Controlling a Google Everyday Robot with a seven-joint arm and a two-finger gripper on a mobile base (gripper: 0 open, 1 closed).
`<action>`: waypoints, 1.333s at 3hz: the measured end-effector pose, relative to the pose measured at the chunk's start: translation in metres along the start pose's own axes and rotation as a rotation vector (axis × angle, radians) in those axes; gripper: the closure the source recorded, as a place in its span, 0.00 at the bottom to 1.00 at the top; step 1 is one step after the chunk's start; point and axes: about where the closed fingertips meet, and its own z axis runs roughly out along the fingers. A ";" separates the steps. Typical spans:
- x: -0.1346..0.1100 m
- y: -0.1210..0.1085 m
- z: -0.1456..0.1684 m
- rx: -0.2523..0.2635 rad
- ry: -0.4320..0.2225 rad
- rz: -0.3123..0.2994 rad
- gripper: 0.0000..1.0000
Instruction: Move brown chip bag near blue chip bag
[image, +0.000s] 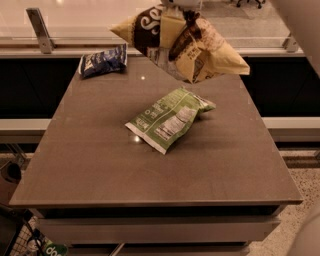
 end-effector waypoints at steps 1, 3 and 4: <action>-0.048 -0.031 0.004 0.060 -0.091 -0.090 1.00; -0.104 -0.074 0.060 0.085 -0.339 -0.159 1.00; -0.117 -0.080 0.077 0.108 -0.414 -0.169 1.00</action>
Offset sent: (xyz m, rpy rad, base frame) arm 0.1110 0.1083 0.0172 0.2613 -0.2229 0.3034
